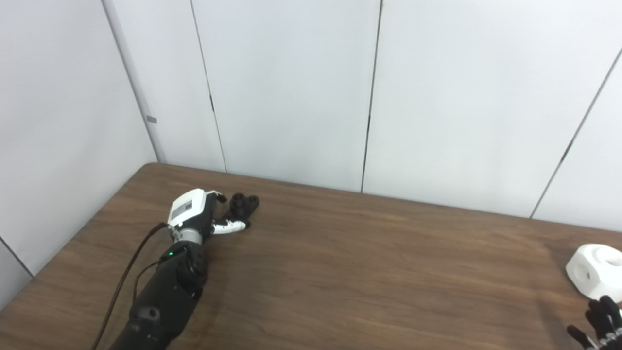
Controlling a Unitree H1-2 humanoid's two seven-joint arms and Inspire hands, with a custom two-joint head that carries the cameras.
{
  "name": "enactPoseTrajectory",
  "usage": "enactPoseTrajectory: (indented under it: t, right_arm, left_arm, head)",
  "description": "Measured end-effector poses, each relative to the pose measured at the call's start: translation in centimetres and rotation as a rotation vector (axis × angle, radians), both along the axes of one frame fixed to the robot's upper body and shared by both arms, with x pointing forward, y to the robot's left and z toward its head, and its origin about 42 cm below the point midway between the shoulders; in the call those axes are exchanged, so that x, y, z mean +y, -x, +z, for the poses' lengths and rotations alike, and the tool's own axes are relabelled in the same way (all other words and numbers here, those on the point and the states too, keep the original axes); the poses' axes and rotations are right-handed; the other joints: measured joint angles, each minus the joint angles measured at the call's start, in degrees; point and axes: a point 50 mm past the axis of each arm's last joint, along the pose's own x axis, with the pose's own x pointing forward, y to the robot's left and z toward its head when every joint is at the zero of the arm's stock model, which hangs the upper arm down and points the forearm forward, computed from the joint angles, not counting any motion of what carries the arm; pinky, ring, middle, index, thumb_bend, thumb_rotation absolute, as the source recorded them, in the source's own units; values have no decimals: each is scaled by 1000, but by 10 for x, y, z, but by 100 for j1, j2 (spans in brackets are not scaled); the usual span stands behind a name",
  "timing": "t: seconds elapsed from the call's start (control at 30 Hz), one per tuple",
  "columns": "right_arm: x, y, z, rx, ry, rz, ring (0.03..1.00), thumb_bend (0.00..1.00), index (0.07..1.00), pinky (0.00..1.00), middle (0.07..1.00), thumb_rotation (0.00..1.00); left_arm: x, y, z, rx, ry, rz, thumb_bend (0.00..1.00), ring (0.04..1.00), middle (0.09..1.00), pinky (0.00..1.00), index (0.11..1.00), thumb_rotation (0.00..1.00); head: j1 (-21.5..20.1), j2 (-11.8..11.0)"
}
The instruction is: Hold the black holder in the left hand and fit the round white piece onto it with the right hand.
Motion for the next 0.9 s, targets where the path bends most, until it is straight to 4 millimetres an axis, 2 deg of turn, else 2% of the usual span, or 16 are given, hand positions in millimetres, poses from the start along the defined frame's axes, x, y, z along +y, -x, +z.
enactPoseTrajectory:
  t: [0.2,0.63,0.9]
  right_arm:
    - [0,1,0,-1,0,-3,987,647,968,876,977,851]
    - [2,4,0,6,6,-10,988,643,967,892,976,861]
    - [4,8,0,18,9,-22,993,642,964,905,973,871]
  left_arm:
    - [0,-2,1,18,-24,-2,839,922,890,911,734,403]
    - [-1,-4,4,15,-58,-6,845,960,901,993,639,360]
    - [-2,-4,3,4,-80,-11,848,954,893,991,619,332]
  head:
    - [-18,26]
    - [-35,62]
    - [-53,79]
